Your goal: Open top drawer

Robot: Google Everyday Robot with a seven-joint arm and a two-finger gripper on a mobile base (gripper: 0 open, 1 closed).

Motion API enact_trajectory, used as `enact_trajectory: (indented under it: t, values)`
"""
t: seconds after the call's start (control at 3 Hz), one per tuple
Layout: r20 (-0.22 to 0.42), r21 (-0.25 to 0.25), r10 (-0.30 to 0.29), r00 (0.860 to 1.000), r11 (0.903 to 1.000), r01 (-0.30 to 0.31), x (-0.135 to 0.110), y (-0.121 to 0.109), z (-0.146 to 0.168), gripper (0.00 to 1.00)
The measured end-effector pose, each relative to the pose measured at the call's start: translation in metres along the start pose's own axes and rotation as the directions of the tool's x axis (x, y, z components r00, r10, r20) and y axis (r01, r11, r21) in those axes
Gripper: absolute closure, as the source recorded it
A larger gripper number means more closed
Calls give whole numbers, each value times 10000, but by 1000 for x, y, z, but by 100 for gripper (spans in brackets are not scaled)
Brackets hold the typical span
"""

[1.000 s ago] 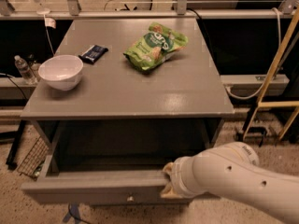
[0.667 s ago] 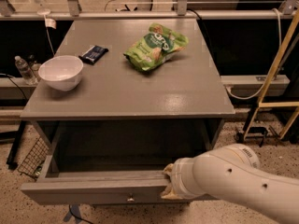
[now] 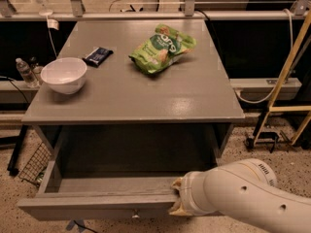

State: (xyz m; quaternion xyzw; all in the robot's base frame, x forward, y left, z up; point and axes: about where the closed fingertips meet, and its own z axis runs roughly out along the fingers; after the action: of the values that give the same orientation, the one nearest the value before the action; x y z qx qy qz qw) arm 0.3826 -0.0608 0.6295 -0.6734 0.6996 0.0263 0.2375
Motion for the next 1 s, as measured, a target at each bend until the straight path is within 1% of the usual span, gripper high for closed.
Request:
enact_trajectory:
  t: [0.33,1.0]
  values:
    - [-42,92,145,9999,9999,-145,3,17,-8,100]
    - [-76,179,266,9996,9995,-264,6,28,-14,100]
